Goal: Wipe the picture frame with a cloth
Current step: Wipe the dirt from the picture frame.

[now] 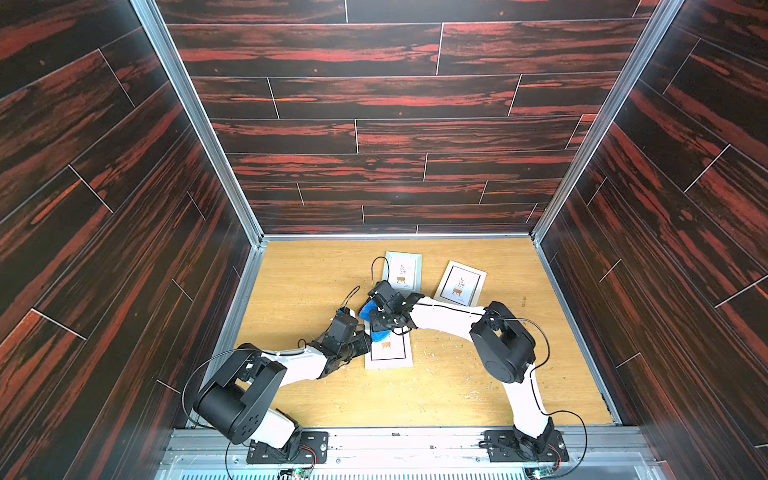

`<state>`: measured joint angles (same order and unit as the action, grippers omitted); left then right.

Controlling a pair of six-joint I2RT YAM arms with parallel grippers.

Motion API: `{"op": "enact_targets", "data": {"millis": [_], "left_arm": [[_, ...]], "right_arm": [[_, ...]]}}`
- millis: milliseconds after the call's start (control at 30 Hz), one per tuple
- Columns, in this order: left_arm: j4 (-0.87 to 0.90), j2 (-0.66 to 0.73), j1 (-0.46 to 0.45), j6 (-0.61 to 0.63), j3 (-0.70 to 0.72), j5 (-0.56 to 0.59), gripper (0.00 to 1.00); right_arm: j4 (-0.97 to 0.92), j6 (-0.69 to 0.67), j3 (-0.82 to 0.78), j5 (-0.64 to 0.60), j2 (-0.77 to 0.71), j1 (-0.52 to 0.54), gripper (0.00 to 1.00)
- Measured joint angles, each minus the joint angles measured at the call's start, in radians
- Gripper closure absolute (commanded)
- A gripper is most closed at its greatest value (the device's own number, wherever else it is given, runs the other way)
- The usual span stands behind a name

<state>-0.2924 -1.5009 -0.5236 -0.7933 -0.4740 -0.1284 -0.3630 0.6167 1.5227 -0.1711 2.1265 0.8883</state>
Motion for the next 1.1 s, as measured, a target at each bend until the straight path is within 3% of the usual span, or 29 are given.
{"op": "enact_targets", "data": {"millis": [233, 500, 867, 1100], "left_arm": [[0.019, 0.000, 0.000, 0.000, -0.009, 0.018, 0.75], [0.031, -0.002, -0.002, 0.002, -0.014, 0.020, 0.75], [0.029, -0.002, -0.003, -0.019, -0.014, 0.029, 0.74], [0.048, -0.005, -0.012, -0.043, -0.026, 0.051, 0.74]], "right_arm": [[-0.032, -0.028, -0.133, -0.043, -0.104, -0.046, 1.00], [-0.040, -0.024, -0.376, -0.054, -0.285, 0.120, 1.00], [-0.043, -0.027, -0.175, -0.134, -0.143, 0.003, 1.00], [-0.026, 0.018, -0.404, -0.153, -0.325, 0.110, 1.00]]}}
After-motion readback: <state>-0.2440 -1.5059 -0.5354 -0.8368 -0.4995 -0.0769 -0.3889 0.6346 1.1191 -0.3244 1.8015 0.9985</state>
